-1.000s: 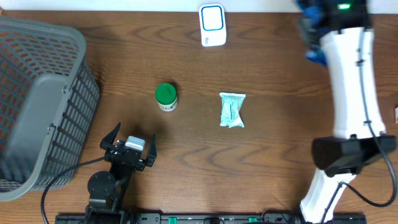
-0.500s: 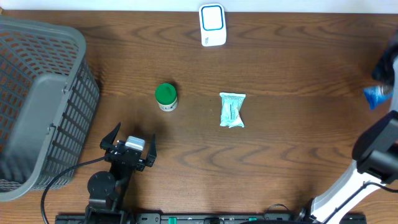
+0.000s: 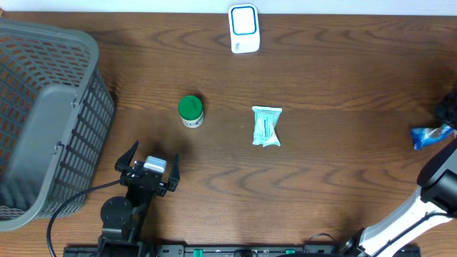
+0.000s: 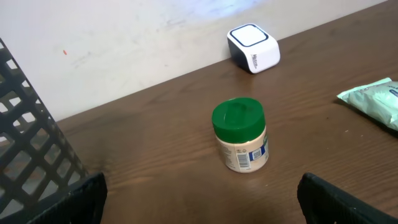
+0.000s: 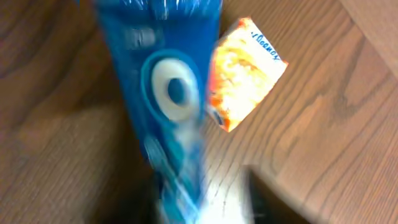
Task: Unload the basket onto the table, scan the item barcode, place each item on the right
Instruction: 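Carry the Oreo pack to the right edge and release it, then move the right gripper over the light-green wipes pack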
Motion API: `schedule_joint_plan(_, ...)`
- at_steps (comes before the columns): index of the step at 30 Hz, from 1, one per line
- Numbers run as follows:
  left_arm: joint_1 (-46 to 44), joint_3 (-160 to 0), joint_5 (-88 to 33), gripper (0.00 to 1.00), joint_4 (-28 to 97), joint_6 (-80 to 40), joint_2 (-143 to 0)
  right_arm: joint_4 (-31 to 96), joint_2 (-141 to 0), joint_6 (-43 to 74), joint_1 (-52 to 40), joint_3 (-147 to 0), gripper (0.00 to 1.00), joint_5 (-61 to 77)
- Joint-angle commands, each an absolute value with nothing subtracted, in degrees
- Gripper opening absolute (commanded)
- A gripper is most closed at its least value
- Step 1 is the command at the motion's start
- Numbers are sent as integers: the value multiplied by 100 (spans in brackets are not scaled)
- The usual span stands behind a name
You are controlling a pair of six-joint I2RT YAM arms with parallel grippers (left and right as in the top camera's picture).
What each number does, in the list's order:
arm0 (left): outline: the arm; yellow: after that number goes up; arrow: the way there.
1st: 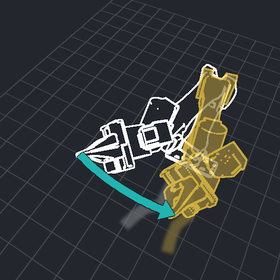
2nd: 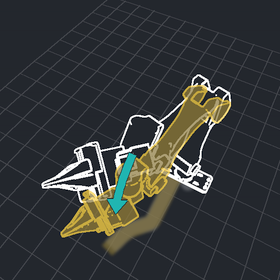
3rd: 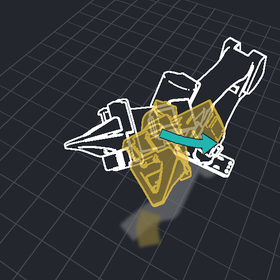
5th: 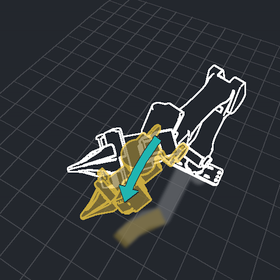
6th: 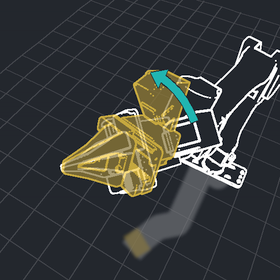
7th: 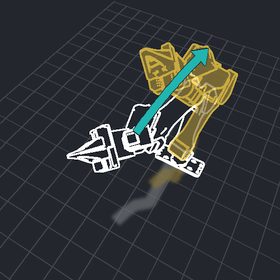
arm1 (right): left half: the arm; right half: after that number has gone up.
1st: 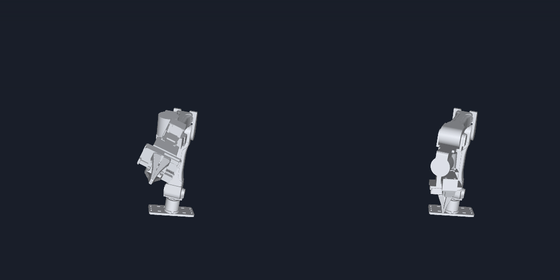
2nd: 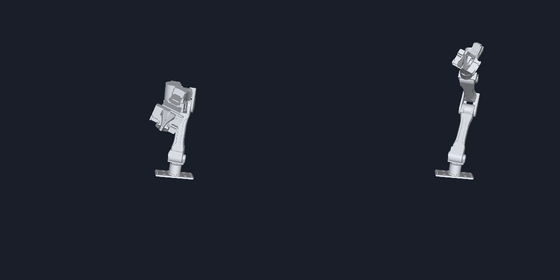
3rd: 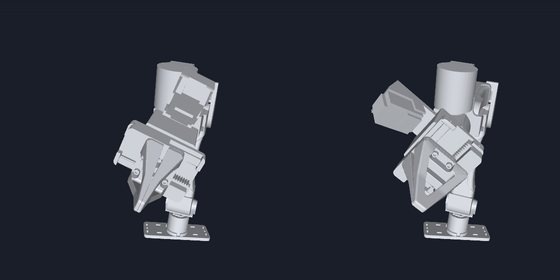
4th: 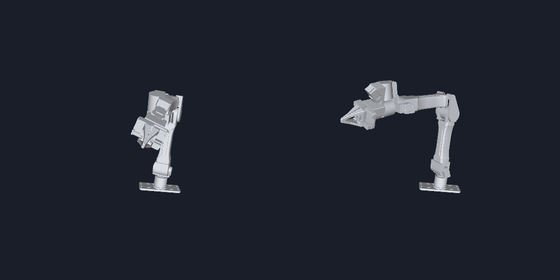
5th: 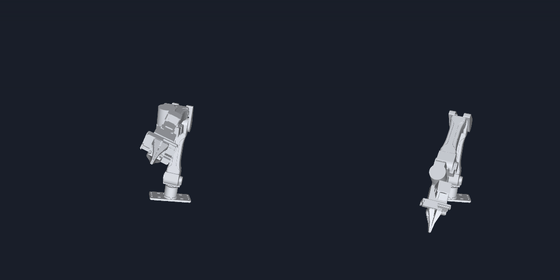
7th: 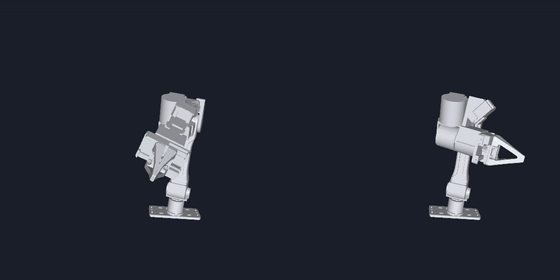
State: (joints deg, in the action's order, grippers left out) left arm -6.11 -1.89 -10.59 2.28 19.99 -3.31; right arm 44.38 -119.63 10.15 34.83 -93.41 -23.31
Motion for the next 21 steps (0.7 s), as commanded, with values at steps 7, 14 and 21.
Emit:
schedule_joint_plan(7,-607,-23,-1114,98,290,2093,-318,5642,-11867,1070,3321,-11104,99,-395)
schedule_joint_plan(14,-607,-23,-1114,98,290,2093,-318,7024,-11452,1070,2589,-12484,99,2283)
schedule_joint_plan(21,-607,-23,-1114,98,290,2093,-318,7795,-11002,1074,1024,-12488,99,2198)
